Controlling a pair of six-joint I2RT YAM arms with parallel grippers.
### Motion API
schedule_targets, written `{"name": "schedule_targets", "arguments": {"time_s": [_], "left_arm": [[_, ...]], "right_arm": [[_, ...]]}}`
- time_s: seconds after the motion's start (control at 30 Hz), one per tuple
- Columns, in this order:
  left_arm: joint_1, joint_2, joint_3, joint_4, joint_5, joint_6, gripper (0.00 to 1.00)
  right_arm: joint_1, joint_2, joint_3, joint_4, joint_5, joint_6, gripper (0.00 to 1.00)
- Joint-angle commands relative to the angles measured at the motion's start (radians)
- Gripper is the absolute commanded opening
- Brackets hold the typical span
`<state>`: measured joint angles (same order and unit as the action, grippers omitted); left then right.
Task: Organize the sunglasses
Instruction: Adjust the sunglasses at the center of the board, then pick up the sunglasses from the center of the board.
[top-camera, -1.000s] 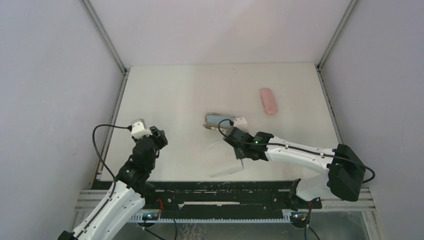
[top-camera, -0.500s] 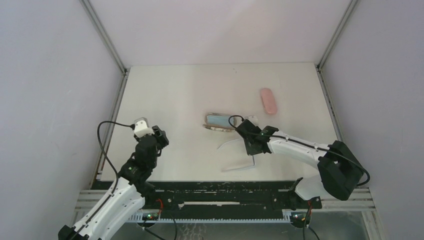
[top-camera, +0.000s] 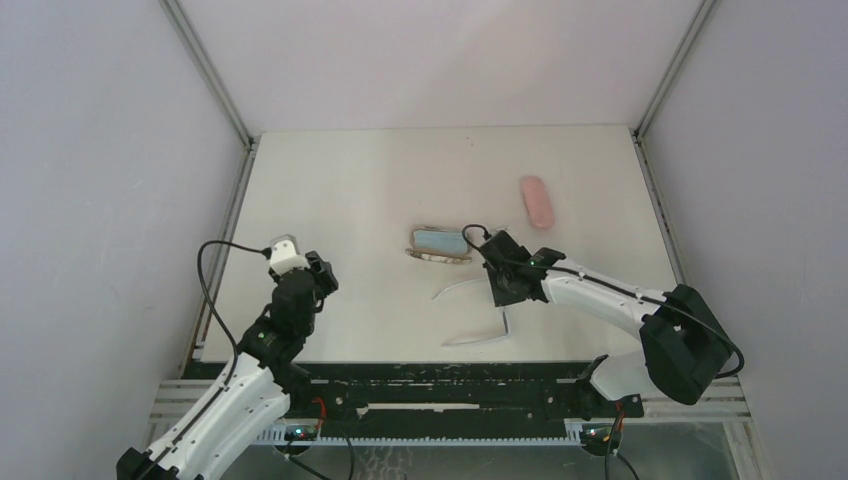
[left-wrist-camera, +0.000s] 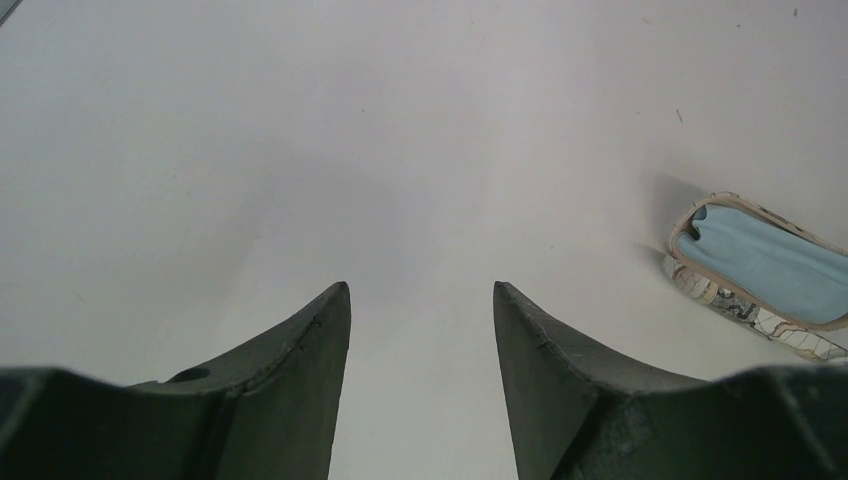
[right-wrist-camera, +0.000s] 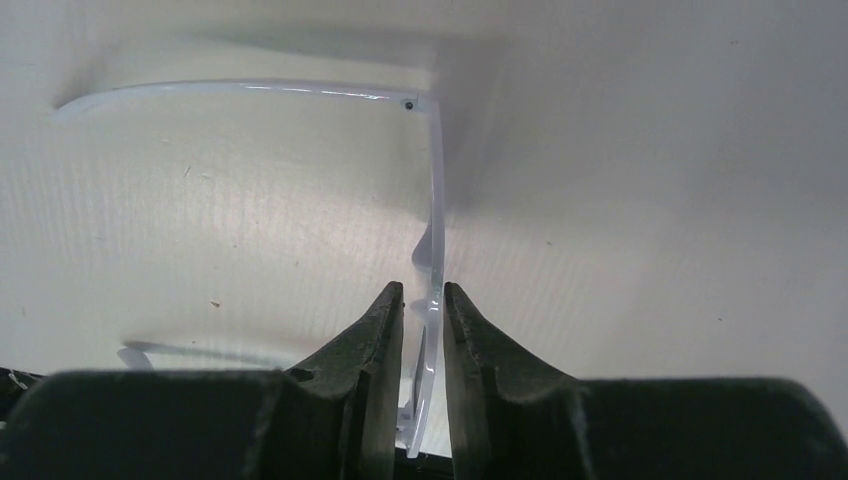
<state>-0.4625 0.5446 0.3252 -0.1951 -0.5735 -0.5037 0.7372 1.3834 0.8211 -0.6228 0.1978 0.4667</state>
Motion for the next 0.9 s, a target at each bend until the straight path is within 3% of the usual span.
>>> {"name": "schedule_targets", "arguments": {"time_s": [0.0, 0.87], "left_arm": [[-0.003, 0.007, 0.015, 0.046, -0.009, 0.019, 0.59], [-0.003, 0.028, 0.022, 0.054, -0.006, 0.022, 0.59]], "right_arm": [[-0.025, -0.026, 0.001, 0.023, -0.060, -0.044, 0.20], [-0.042, 0.061, 0.001, 0.009, -0.066, -0.037, 0.11]]}}
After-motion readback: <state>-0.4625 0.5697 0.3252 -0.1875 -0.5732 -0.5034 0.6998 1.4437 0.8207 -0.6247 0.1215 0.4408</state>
